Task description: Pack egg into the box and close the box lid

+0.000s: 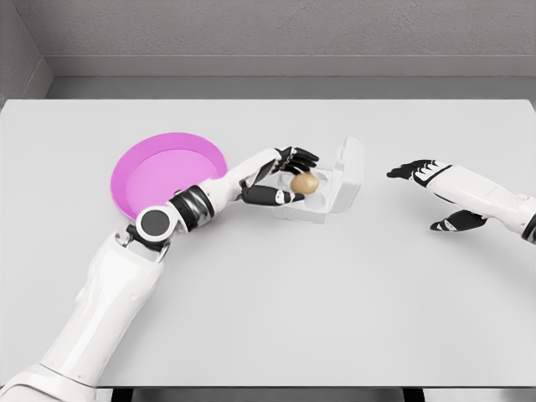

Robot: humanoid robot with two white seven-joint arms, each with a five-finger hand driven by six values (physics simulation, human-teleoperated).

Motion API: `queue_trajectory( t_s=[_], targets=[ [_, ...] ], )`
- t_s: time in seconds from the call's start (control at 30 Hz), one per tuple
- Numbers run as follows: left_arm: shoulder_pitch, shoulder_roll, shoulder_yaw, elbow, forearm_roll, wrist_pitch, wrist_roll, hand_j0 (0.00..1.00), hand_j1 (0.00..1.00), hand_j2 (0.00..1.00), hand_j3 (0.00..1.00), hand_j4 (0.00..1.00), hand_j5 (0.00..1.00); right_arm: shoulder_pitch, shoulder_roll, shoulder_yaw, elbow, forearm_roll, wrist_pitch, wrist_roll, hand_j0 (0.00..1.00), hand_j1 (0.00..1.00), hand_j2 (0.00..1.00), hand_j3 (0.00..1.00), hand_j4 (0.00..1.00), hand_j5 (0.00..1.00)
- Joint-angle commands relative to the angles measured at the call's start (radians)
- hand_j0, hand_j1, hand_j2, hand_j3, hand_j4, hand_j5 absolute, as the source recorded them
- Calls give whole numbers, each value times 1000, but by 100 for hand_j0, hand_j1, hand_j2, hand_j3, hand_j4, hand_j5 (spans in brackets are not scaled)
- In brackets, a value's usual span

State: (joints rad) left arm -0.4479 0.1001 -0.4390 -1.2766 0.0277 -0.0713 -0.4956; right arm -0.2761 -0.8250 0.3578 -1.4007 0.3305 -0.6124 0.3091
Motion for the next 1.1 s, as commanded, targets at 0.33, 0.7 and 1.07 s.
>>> queue_trajectory(
  t_s=[0.33,0.7,1.07],
  targets=[
    [14,67,128,-130,21,-1,0,78,78,78,78,78,78,0,-2,0,0,-8,2,1,100,100,100,100,100,100],
    [51,118,175,-176,18,1,0,100,100,100,100,100,100,0,-2,0,0,-8,2,1,100,100,100,100,100,100],
    [84,250,198,-290,104,-12,-1,100,100,100,100,100,100,2,-2,0,2,-7,2,1,100,100,100,100,100,100]
  ],
)
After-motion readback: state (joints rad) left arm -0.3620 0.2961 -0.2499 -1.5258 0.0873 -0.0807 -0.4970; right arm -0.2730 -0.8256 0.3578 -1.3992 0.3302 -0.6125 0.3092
